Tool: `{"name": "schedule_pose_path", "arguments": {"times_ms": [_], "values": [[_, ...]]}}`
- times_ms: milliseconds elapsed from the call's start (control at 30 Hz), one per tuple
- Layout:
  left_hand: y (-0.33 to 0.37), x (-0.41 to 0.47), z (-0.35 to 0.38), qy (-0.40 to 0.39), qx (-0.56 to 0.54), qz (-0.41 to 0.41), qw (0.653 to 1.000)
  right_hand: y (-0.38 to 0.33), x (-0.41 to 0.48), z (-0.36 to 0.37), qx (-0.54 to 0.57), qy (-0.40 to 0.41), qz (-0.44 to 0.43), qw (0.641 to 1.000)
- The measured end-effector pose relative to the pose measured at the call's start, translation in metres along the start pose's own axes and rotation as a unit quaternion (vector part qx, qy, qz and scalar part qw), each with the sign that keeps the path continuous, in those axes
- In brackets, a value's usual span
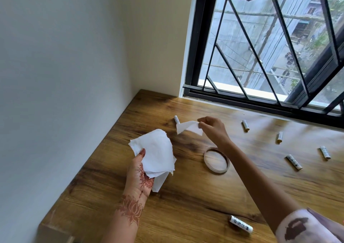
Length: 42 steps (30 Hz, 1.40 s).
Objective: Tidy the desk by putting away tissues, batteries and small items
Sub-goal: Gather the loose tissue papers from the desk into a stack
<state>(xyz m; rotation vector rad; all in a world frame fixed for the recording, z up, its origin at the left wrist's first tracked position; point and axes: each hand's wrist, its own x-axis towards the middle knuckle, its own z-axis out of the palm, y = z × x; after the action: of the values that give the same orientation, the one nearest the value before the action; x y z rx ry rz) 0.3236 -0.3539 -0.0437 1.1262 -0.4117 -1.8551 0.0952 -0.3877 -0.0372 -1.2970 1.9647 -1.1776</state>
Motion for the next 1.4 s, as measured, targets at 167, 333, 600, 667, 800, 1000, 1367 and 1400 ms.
{"name": "schedule_pose_path", "arguments": {"times_ms": [167, 333, 600, 667, 800, 1000, 1367, 1400], "values": [[-0.003, 0.0, 0.003, -0.004, 0.006, 0.003, 1.0, -0.036, -0.03, -0.002, 0.049, -0.049, 0.009, 0.998], [-0.008, 0.0, 0.008, -0.043, -0.028, -0.015, 0.999, -0.048, -0.067, 0.021, 0.023, -0.068, -0.009, 0.997], [-0.013, 0.001, 0.003, -0.062, -0.029, -0.036, 0.997, -0.055, -0.105, 0.048, -0.059, -0.161, -0.079, 0.982], [-0.011, -0.001, 0.005, -0.076, -0.032, -0.039, 0.996, -0.053, -0.114, 0.057, -0.11, -0.186, -0.115, 0.97], [-0.006, -0.004, 0.001, -0.073, -0.014, -0.054, 0.996, -0.049, -0.123, 0.069, -0.157, -0.199, -0.18, 0.95], [0.006, 0.002, -0.012, 0.02, -0.048, 0.014, 0.999, -0.04, -0.1, 0.059, -0.027, -0.097, -0.113, 0.988], [0.026, 0.003, -0.044, -0.013, -0.049, 0.087, 0.995, 0.002, -0.088, 0.06, -0.185, -0.145, -0.075, 0.969], [0.026, 0.003, -0.045, -0.015, -0.053, 0.086, 0.995, 0.004, -0.089, 0.063, -0.199, -0.138, -0.077, 0.967]]}}
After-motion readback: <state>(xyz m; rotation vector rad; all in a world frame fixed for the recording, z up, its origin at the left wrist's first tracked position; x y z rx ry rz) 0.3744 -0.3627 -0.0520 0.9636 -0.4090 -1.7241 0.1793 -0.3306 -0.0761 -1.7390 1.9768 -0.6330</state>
